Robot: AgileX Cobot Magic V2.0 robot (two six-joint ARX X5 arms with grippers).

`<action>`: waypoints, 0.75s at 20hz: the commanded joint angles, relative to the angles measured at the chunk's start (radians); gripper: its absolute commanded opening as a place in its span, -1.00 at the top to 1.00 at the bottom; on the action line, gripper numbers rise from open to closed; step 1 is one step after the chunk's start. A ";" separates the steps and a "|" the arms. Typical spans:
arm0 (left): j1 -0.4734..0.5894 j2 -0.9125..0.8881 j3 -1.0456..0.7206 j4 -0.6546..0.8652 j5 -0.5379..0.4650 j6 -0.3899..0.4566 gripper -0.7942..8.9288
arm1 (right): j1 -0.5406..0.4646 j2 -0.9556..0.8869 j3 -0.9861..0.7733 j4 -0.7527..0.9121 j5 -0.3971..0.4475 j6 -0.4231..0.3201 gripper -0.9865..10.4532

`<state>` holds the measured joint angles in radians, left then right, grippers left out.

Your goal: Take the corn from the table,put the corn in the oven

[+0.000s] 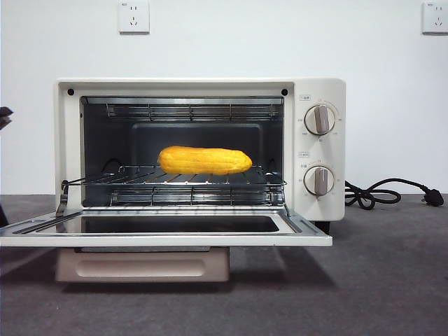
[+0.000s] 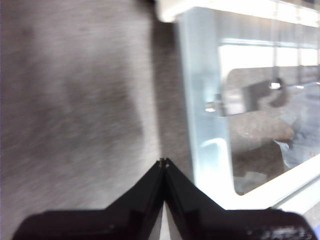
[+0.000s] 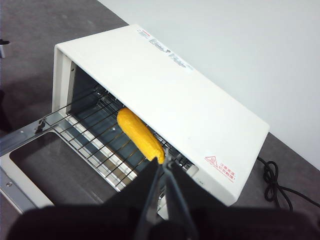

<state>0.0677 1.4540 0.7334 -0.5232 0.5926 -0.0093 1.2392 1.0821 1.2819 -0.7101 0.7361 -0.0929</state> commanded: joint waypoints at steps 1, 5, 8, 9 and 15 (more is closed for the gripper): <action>-0.031 0.006 -0.007 0.011 0.002 -0.010 0.85 | 0.002 -0.001 0.000 0.006 0.005 0.010 0.78; -0.056 0.006 -0.006 0.005 0.022 -0.017 0.85 | 0.002 0.000 0.000 0.006 0.005 0.010 0.78; -0.053 0.006 -0.004 -0.011 0.089 -0.017 0.85 | 0.002 -0.001 0.000 0.005 0.005 0.010 0.78; -0.050 0.006 -0.001 -0.011 0.120 -0.017 0.85 | 0.002 0.000 0.000 0.005 0.004 0.010 0.78; -0.043 -0.005 0.091 -0.074 0.227 -0.024 0.85 | 0.002 0.000 0.000 0.002 0.004 0.010 0.78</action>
<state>0.0391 1.4582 0.8032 -0.6247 0.7231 -0.0357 1.2392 1.0821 1.2819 -0.7105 0.7361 -0.0929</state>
